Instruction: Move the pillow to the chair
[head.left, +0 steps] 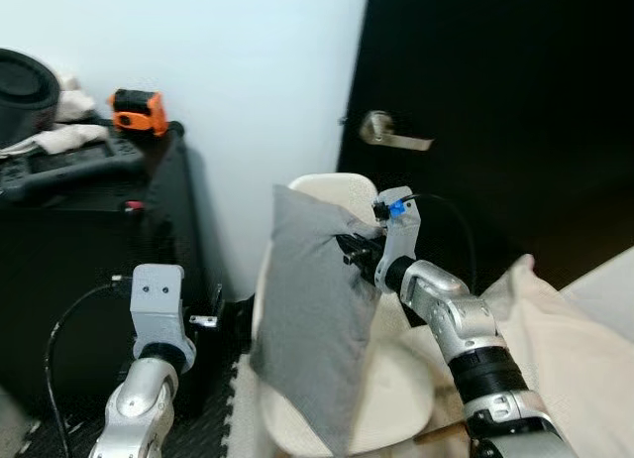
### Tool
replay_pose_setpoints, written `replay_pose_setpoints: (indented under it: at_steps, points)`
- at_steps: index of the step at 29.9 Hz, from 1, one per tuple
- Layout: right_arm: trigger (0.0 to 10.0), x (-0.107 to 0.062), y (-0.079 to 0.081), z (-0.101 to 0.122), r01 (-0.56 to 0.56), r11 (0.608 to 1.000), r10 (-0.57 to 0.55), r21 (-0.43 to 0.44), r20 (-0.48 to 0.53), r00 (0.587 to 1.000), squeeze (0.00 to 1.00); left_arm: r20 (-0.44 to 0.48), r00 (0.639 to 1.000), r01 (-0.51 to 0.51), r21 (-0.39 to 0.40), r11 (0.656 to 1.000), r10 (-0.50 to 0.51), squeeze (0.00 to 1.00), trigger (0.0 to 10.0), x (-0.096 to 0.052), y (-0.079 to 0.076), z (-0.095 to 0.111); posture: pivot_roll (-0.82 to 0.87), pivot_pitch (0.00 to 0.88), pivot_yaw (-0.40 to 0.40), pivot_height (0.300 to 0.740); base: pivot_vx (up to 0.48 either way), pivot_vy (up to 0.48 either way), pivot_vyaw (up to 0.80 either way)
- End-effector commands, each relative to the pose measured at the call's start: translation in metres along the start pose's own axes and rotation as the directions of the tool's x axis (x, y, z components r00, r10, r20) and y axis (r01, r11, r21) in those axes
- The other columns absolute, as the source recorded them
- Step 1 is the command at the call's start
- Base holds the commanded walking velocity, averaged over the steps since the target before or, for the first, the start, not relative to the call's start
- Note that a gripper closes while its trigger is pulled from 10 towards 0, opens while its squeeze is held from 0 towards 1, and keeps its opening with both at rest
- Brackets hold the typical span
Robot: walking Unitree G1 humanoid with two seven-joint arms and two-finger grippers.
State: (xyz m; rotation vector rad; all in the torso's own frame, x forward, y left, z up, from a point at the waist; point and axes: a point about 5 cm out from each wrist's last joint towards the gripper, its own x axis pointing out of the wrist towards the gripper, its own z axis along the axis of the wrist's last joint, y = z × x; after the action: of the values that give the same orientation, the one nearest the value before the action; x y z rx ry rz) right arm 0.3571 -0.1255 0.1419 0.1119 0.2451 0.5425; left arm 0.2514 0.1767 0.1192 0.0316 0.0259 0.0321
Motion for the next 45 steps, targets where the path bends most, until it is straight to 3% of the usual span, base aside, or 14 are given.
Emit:
replay_pose_setpoints:
  at_steps: [1, 5, 6, 10, 18, 25, 34, 42, 45]
  points:
    - [10.0, 0.005, 0.002, 0.013, -0.019, 0.999, 0.021, -0.037, 0.028, 0.999, 0.0, 0.002, 1.0, -0.012, 0.014, 1.0, 0.012, 0.0, 10.0, -0.002, 0.002, 0.003, 0.07, 0.0, -0.118, 0.74, 0.0, 0.0, 0.0]
    - [10.0, 0.011, 0.003, 0.014, -0.042, 0.999, 0.043, -0.032, 0.022, 0.999, 0.0, 0.007, 1.0, -0.026, 0.018, 1.0, 0.026, 0.0, 10.0, -0.002, 0.004, 0.005, 0.08, 0.0, -0.125, 0.74, 0.0, 0.0, 0.0]
    - [10.0, 0.022, 0.003, 0.019, -0.047, 0.999, 0.047, -0.012, 0.027, 0.999, 0.0, 0.018, 0.998, -0.052, 0.026, 0.998, 0.052, 0.0, 10.0, -0.003, 0.008, 0.01, 0.1, 0.0, -0.132, 0.735, 0.0, 0.0, 0.0]
    - [10.0, 0.025, 0.002, 0.021, -0.041, 0.999, 0.041, 0.0, 0.036, 0.999, 0.0, 0.022, 0.998, -0.06, 0.029, 0.998, 0.059, 0.0, 10.0, -0.004, 0.009, 0.012, 0.1, 0.0, -0.132, 0.73, 0.0, 0.0, 0.0]
    - [10.0, 0.037, 0.001, 0.028, 0.045, 0.996, -0.05, 0.077, 0.065, 0.997, 0.0, 0.054, 0.996, -0.074, 0.06, 0.995, 0.071, 0.0, 10.0, -0.004, 0.016, 0.027, 0.13, 0.004, -0.141, 0.705, 0.0, 0.0, 0.0]
    - [10.0, 0.035, -0.013, 0.006, 0.213, 0.977, -0.212, 0.022, -0.053, 0.976, 0.0, 0.058, 0.996, -0.075, 0.081, 0.994, 0.07, 0.0, 10.0, -0.003, 0.017, 0.033, 0.12, 0.046, -0.139, 0.68, 0.0, 0.0, 0.0]
    - [10.0, 0.029, -0.017, -0.022, 0.258, 0.966, -0.255, 0.0, -0.153, 0.955, 0.0, 0.054, 0.996, -0.082, 0.115, 0.99, 0.076, 0.0, 10.0, -0.007, 0.019, 0.036, 0.12, 0.09, -0.136, 0.645, 0.0, 0.0, 0.0]
    - [10.0, 0.027, -0.018, -0.035, 0.277, 0.96, -0.277, -0.028, -0.198, 0.94, 0.0, 0.054, 0.995, -0.087, 0.122, 0.989, 0.081, 0.0, 10.0, -0.008, 0.022, 0.039, 0.12, 0.113, -0.133, 0.63, 0.0, 0.0, 0.0]
    - [10.0, 0.024, -0.019, -0.046, 0.309, 0.949, -0.315, -0.064, -0.245, 0.917, 0.0, 0.049, 0.995, -0.089, 0.129, 0.988, 0.083, 0.0, 10.0, -0.009, 0.024, 0.04, 0.12, 0.126, -0.13, 0.62, 0.0, 0.0, 0.0]
